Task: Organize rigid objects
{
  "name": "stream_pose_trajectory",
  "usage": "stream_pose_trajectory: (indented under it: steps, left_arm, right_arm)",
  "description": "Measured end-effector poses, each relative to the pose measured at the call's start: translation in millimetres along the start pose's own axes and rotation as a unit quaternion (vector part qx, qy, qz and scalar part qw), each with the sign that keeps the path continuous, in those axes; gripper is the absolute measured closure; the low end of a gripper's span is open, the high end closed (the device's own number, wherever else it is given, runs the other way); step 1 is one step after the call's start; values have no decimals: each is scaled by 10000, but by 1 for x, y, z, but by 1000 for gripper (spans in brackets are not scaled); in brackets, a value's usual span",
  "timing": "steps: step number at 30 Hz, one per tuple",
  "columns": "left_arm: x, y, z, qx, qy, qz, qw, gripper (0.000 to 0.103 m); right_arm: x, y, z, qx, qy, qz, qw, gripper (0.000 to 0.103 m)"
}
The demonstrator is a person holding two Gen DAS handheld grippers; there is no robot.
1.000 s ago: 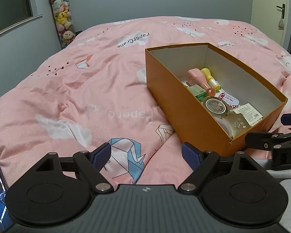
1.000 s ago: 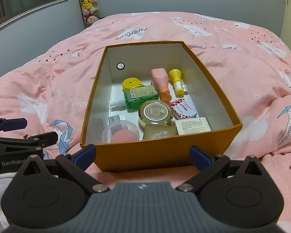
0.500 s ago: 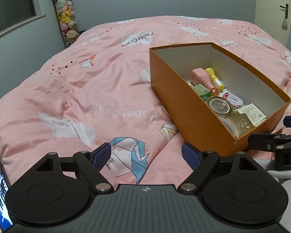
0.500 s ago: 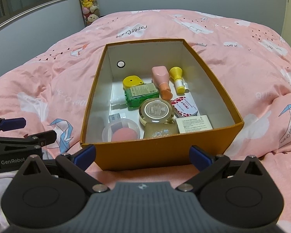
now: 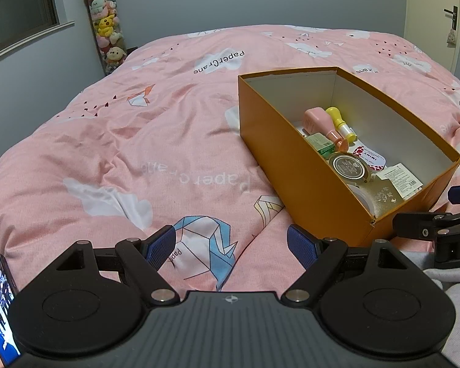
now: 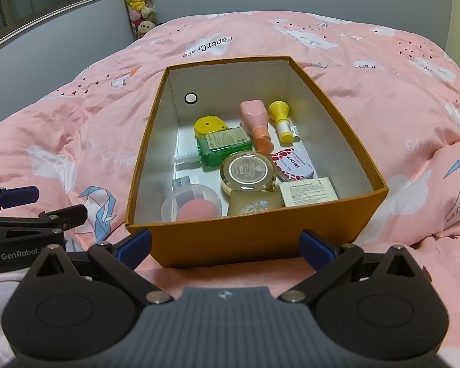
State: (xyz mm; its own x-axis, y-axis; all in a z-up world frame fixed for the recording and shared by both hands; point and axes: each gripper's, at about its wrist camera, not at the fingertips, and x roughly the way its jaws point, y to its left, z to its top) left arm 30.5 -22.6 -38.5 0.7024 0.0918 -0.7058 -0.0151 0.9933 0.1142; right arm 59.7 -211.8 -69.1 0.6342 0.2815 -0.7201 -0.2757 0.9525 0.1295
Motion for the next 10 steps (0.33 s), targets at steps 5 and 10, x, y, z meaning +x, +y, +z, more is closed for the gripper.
stream_pose_trajectory:
  steps: [5, 10]
  left_arm:
    - [0, 0, 0, -4, -9, 4, 10000, 7]
    - [-1, 1, 0, -39, -25, 11, 10000, 7]
  right_arm:
    - [0, 0, 0, 7, 6, 3, 10000, 3]
    - [1, 2, 1, -20, 39, -27, 10000, 3]
